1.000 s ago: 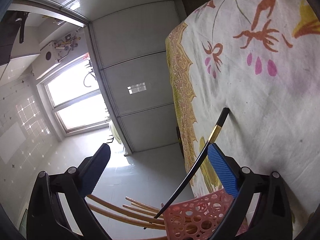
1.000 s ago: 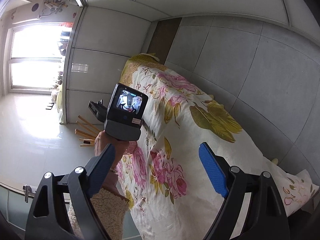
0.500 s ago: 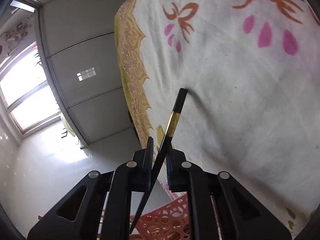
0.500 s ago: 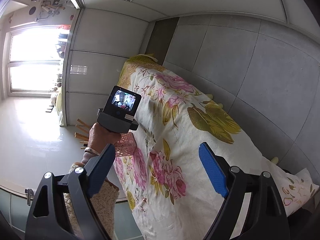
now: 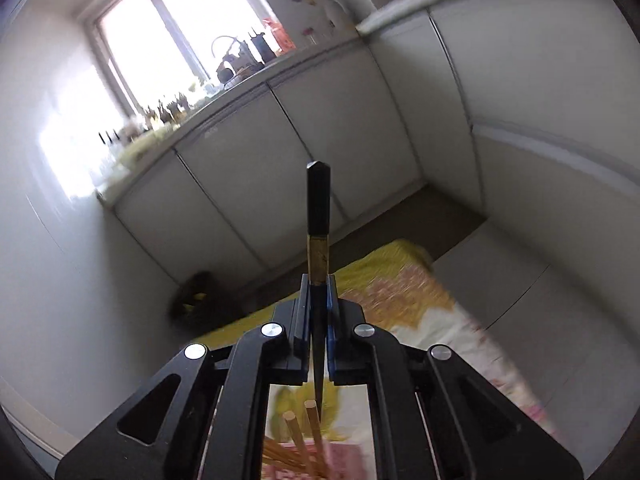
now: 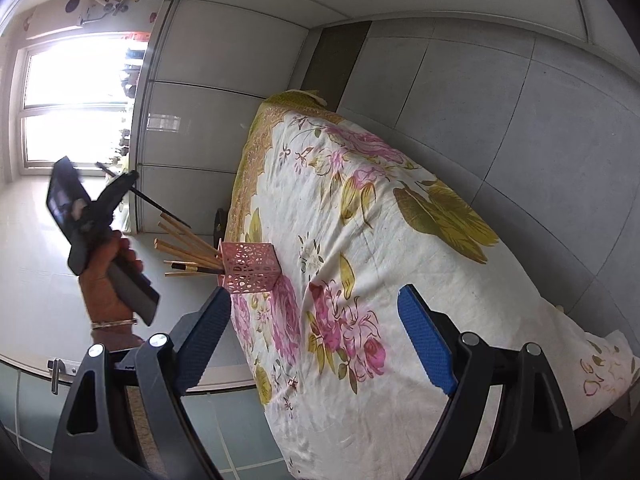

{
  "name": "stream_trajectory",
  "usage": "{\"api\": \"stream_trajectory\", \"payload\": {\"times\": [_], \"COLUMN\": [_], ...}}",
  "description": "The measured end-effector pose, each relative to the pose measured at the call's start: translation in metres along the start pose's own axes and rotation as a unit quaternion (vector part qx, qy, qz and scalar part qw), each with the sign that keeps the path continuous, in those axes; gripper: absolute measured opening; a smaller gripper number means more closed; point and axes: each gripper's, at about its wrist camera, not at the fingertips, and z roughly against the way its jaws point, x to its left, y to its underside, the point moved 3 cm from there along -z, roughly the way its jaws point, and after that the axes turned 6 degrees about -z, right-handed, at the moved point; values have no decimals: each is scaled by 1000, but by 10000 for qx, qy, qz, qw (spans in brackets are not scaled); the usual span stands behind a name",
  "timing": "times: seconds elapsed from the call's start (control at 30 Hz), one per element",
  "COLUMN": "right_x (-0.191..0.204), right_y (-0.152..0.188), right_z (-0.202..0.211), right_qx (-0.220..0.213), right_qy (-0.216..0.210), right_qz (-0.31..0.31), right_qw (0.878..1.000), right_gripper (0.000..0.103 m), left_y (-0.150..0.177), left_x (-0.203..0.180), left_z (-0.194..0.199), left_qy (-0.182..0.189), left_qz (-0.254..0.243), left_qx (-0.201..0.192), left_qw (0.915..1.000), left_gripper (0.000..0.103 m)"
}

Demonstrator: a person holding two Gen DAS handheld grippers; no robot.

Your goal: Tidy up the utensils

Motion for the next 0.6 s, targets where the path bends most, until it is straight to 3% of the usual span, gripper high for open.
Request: {"api": "stream_trajectory", "payload": {"times": [0.1, 0.23, 0.4, 0.6], "right_x": [7, 20, 23, 39], "right_y": [6, 15, 26, 39], "right_z": [0, -2, -16, -33], "right_qx": [-61, -109, -1, -106], "right_qy": [41, -6, 46, 186], "right_qz": [212, 545, 637, 1049], "right_qw": [9997, 9985, 9980, 9942], "right_gripper": [83, 83, 83, 83], "left_y": [-13, -3, 50, 111], "left_x": [58, 120, 161, 164], "left_z": [46, 94, 101, 61], "left_qy": [778, 1268, 1240, 1200], "left_qz": [1089, 1808, 2370, 2620], "left_qx": [-413, -897, -1043, -682], "left_qw": [9901, 9712, 9579, 9551], "left_gripper": [5, 5, 5, 5]}}
